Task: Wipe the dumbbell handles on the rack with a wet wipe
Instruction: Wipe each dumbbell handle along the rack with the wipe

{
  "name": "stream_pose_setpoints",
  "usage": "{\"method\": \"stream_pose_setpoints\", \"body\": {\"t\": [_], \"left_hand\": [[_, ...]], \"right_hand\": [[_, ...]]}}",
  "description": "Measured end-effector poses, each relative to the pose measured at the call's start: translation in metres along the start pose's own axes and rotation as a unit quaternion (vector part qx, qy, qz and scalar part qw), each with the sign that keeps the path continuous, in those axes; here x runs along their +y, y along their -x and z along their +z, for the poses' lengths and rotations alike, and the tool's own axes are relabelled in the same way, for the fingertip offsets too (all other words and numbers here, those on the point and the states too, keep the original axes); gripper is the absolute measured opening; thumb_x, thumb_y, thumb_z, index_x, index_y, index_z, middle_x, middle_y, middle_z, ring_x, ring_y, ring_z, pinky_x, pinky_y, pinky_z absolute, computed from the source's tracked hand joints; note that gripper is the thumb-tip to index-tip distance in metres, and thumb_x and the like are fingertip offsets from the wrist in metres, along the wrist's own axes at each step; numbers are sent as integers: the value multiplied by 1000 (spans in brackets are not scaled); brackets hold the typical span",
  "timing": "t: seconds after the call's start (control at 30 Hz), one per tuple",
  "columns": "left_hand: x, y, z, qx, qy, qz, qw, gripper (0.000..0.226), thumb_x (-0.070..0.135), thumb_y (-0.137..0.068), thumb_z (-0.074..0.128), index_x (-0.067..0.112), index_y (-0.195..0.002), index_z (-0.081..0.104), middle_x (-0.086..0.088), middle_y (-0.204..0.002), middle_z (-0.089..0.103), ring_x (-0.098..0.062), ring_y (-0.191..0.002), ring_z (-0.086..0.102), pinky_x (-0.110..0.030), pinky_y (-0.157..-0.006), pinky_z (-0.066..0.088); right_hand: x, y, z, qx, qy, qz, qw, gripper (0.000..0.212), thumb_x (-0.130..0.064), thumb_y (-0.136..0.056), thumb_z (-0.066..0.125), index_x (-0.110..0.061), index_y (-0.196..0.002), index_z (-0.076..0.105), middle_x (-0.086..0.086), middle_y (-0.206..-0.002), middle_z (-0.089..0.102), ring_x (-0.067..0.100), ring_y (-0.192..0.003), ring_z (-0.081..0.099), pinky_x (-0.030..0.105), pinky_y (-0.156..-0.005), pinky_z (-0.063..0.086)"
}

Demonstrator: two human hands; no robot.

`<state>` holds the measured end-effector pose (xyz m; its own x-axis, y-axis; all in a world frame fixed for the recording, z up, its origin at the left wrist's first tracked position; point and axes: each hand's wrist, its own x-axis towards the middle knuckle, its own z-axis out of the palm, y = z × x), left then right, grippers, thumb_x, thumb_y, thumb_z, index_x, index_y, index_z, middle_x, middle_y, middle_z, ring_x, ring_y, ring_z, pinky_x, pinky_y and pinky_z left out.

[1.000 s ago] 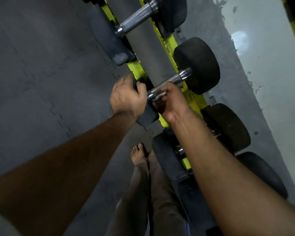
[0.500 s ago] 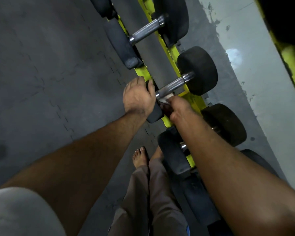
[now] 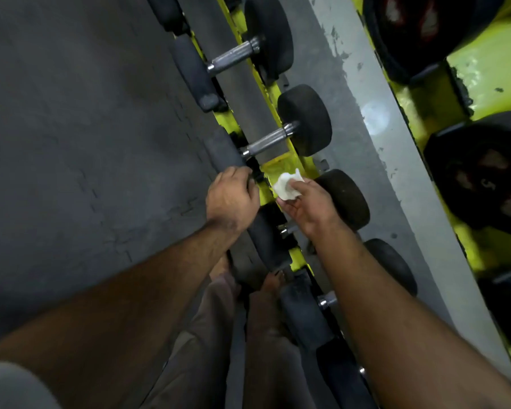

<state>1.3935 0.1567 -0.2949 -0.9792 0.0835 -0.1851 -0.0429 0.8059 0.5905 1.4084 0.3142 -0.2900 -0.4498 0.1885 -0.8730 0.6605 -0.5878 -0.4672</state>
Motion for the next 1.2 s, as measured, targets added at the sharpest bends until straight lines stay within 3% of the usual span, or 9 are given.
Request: {"method": "stream_pose_setpoints", "body": {"t": [0.13, 0.2, 0.47, 0.63, 0.73, 0.87, 0.97, 1.03, 1.2], "left_hand": [[-3, 34, 29, -68, 3, -24, 997, 42, 30, -83, 42, 10, -109, 68, -14, -106, 68, -36, -100, 61, -40, -86, 49], [-4, 48, 46, -90, 5, -38, 995, 39, 29, -84, 43, 10, -108, 68, -14, -106, 67, -37, -100, 61, -39, -85, 49], [-9, 76, 100, -35, 29, -81, 996, 52, 38, -92, 29, 1, -111, 61, -18, -111, 63, -35, -107, 57, -40, -94, 45], [-1, 78, 117, 21, 20, -109, 994, 51, 37, -94, 34, -1, -111, 63, -18, -111, 65, -37, -110, 57, -44, -102, 44], [-2, 82, 125, 44, 4, -105, 994, 51, 40, -97, 37, 2, -118, 63, -14, -119, 65, -34, -117, 55, -45, -105, 42], [-6, 85, 133, 86, -5, -81, 993, 49, 35, -97, 38, 3, -123, 64, -13, -123, 65, -32, -119, 56, -43, -107, 40], [-9, 86, 135, 105, -12, -67, 992, 48, 33, -96, 39, 3, -122, 64, -12, -123, 66, -30, -118, 56, -39, -107, 40], [-8, 86, 136, 107, -15, -61, 992, 48, 33, -95, 39, 3, -122, 64, -12, -123, 66, -30, -117, 57, -37, -108, 39], [-7, 86, 135, 111, -17, -65, 992, 48, 34, -94, 40, 3, -123, 64, -11, -124, 65, -29, -118, 56, -36, -107, 39]], "right_hand": [[12, 3, -25, 59, 103, -70, 990, 18, 2, -96, 54, -13, -96, 65, 9, -91, 64, 16, -74, 62, 22, -54, 54], [23, -3, -37, 78, 179, -122, 973, 17, 1, -93, 58, -12, -98, 69, 8, -87, 65, 15, -70, 59, 21, -49, 49], [61, -23, -68, 2, 424, -304, 853, 20, -19, -92, 64, -15, -107, 76, -9, -92, 73, 10, -89, 68, 28, -81, 55], [62, -32, -88, -43, 574, -443, 687, 31, -4, -90, 55, -10, -115, 73, 7, -111, 74, 25, -103, 68, 35, -90, 55], [72, -38, -98, -87, 640, -440, 624, 39, -10, -91, 42, -6, -117, 70, 13, -111, 72, 33, -103, 65, 40, -89, 52], [86, -49, -121, -142, 739, -442, 488, 53, -19, -85, 38, -5, -130, 63, 12, -133, 63, 31, -126, 56, 42, -115, 34], [85, -54, -133, -156, 765, -464, 419, 54, -28, -93, 37, -7, -140, 56, 10, -144, 56, 28, -135, 48, 41, -120, 24], [78, -60, -139, -143, 766, -485, 398, 49, -27, -97, 39, -6, -137, 57, 12, -140, 58, 29, -132, 51, 42, -118, 26], [63, -58, -139, -55, 767, -466, 437, 46, -21, -97, 39, -1, -133, 60, 17, -133, 62, 35, -129, 53, 44, -118, 28]]}}
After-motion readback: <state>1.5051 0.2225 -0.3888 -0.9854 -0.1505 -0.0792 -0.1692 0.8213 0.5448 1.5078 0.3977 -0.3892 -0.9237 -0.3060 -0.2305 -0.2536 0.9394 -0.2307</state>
